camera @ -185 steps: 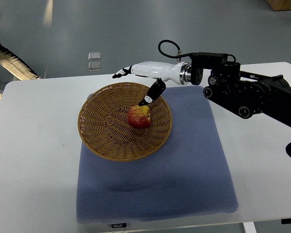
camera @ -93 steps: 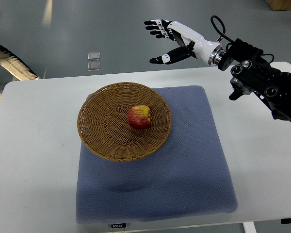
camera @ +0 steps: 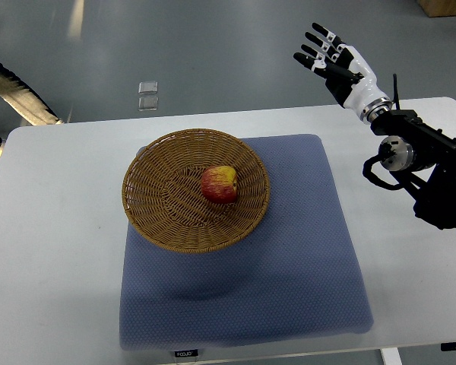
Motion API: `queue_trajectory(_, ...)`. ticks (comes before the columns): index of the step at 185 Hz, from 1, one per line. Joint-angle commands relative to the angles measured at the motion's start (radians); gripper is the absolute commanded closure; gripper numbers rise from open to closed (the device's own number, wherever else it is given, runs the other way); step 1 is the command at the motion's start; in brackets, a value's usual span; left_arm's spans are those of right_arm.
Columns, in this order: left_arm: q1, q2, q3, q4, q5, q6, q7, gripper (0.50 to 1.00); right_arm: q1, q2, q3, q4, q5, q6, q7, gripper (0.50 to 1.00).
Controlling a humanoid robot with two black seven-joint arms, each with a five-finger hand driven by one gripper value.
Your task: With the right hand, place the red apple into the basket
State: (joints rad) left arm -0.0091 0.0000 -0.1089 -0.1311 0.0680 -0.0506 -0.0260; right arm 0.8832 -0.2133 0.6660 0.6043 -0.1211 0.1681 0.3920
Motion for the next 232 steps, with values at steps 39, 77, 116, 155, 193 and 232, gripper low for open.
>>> queue_trajectory(39, 0.000, 0.000, 0.000, -0.001, 0.001, 0.000, 0.000, 0.500, -0.075, 0.034, 0.021, -0.041, 0.090, 0.001, -0.002, 0.581)
queue_trajectory(77, 0.000, 0.000, 0.000, 0.001, 0.000, 0.000, 0.000, 0.500, -0.092, 0.045, 0.021, -0.043, 0.089, -0.001, 0.005, 0.581)
queue_trajectory(116, 0.000, 0.000, 0.000, -0.001, 0.001, 0.000, 0.000, 0.500, -0.099, 0.049, 0.021, -0.044, 0.089, -0.001, 0.008, 0.581)
queue_trajectory(155, 0.000, 0.000, 0.000, -0.001, 0.000, 0.000, 0.000, 0.500, -0.102, 0.051, 0.021, -0.044, 0.090, -0.005, 0.011, 0.581)
queue_trajectory(193, 0.000, 0.000, 0.000, -0.001, 0.000, 0.000, 0.000, 0.500, -0.112, 0.051, 0.021, -0.044, 0.090, -0.032, 0.018, 0.581)
queue_trajectory(232, 0.000, 0.000, 0.000, -0.001, 0.001, 0.000, 0.000, 0.500, -0.116, 0.051, 0.021, -0.044, 0.089, -0.045, 0.022, 0.581)
